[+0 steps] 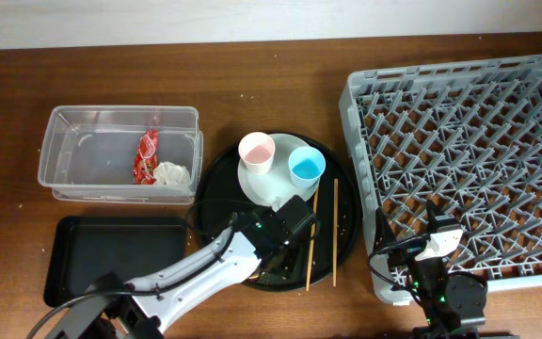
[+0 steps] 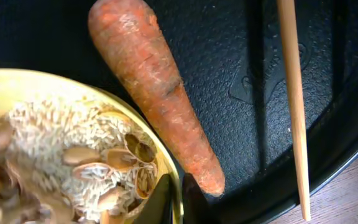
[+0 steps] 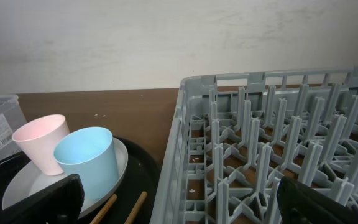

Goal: Sort waste into correct bins and load items into the dishwasher rack
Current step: 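Grasp the rim of the yellow bowl with the left gripper, then tip the yellow bowl's rice and shells onto the black tray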

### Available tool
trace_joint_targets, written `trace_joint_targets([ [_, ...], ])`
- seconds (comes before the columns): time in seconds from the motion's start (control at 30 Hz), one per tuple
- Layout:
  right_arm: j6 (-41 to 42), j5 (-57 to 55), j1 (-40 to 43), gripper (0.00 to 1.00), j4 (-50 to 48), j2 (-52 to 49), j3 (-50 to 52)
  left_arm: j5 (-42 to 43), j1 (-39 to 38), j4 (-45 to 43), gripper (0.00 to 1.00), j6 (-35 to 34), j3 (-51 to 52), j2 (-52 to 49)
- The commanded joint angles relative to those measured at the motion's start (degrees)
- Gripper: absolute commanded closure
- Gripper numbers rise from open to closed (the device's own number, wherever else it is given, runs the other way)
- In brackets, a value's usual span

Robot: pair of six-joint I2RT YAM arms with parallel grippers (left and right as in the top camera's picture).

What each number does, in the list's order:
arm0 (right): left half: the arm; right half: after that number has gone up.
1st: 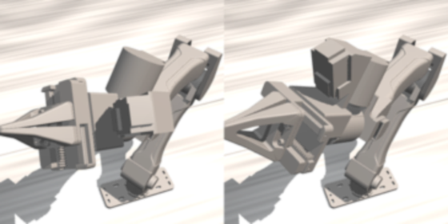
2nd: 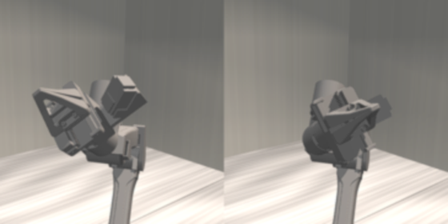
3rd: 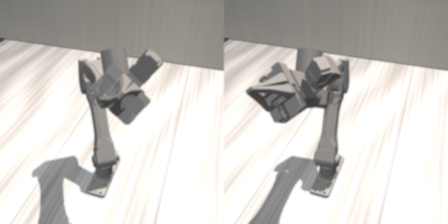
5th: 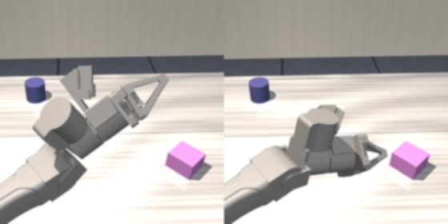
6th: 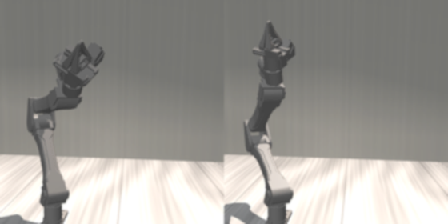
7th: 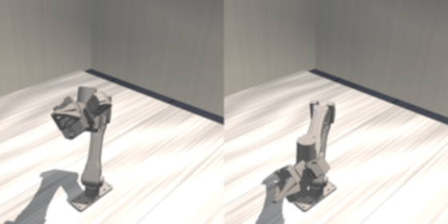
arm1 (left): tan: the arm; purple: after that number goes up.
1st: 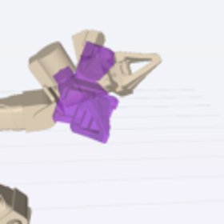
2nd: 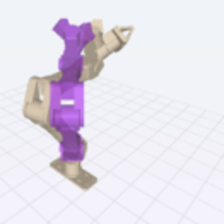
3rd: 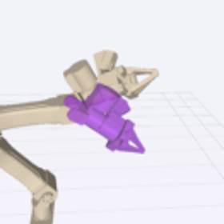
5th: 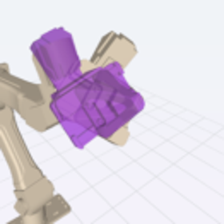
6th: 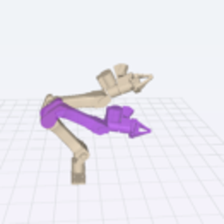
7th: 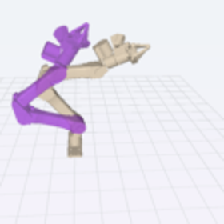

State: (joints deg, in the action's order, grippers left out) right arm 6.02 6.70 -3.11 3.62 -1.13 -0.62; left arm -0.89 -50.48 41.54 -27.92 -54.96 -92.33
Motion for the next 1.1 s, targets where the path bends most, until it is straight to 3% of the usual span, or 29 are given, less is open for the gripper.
trace_joint_targets([
  [0.0,0.3,0.1,-0.3,0.02,0.2,0.3,0.3,-0.2,-0.2,-0.2,0.96,0.1,0.8,-0.6],
  [0.03,0.3,0.1,-0.3,0.02,0.2,0.3,0.3,-0.2,-0.2,-0.1,1.0,0.1,0.8,-0.6],
  [0.2,0.3,0.1,-0.3,0.02,0.2,0.3,0.3,0.0,-0.1,3.0,1.0,0.6,-1.4,0.5],
  [0.3,0.3,0.1,-0.3,0.02,0.2,0.3,0.3,-0.7,0.2,5.8,1.0,5.7,-6.1,4.4],
  [0.5,0.3,0.1,-0.3,0.02,0.2,0.3,0.3,-0.4,8.3,13.8,1.0,5.7,-8.0,11.5],
  [0.77,0.3,0.1,-0.3,0.02,0.2,0.3,0.3,4.6,29.2,25.7,1.0,11.2,-8.0,23.2],
  [1.07,0.3,0.1,-0.3,0.02,0.2,0.3,0.3,20.0,60.1,26.6,1.0,22.6,-7.5,30.0],
])
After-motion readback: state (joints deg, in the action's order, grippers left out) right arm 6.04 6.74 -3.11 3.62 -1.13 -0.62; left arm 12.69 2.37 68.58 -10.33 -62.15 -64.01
